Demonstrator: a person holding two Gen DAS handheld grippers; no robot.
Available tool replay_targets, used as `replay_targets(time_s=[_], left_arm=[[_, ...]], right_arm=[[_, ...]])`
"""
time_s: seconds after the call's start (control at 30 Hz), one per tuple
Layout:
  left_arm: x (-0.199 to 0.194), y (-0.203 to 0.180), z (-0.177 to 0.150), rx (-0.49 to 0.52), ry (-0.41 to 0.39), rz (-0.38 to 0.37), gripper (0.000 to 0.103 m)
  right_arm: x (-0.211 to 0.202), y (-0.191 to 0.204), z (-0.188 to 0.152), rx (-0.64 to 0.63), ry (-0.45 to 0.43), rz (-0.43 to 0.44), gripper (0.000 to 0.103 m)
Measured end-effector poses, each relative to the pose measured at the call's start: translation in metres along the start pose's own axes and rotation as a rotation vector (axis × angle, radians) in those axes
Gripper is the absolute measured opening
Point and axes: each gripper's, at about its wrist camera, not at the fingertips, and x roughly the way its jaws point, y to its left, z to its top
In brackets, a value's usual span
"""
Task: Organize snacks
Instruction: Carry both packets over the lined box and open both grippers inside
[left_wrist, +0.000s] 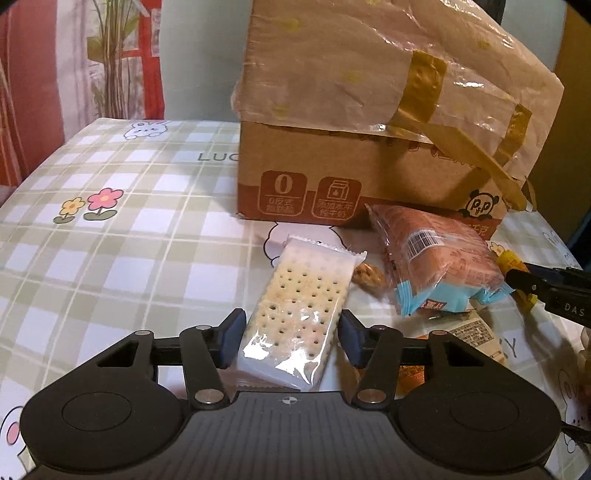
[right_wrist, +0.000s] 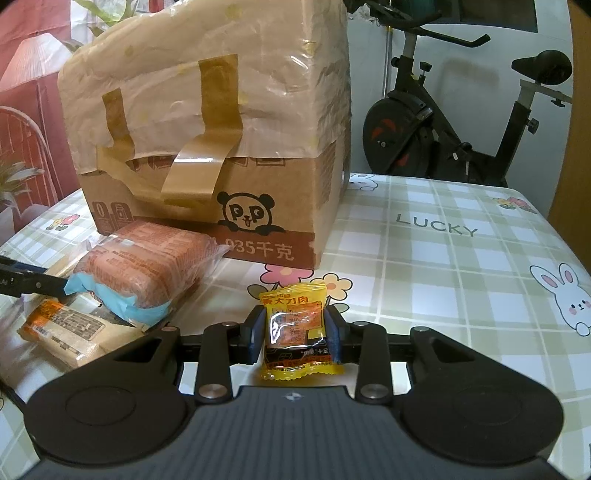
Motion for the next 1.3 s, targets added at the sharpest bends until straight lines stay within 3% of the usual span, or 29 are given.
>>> replay_targets(time_s=[0.37,0.77,0.87,1.1,1.3], left_arm=[[-0.027,0.000,0.007,-0.009,-0.075,0.039,0.056],[-0.093,-0.007,0.038,0.028,-0.304,0.002,0.057],[-0.113,-0.010,0.055,0.033,-0.377,-0.045,0.057],[-0.138,-0.021,0.118,0.069,-0.511,-0.042,0.057],[-0.119,-0.030,0.181,0.069,-0.520,-0.054,0.057]], right_arm=[[-0.003,0.002,-0.001,-0.006,-0.016,-0.011,0.036],[-0.065,-0.003,0.012,0.043,-0.148,-0.015,0.036],[-0.084,-0.002,0.027,0.039,-0.212,-0.006,0.036],[-0.114,0.011,0.094,-0.057,-0.368,0.027,0.036],[-0.102,0.023,0.163,-0.089,-0.424,0.065,0.036]])
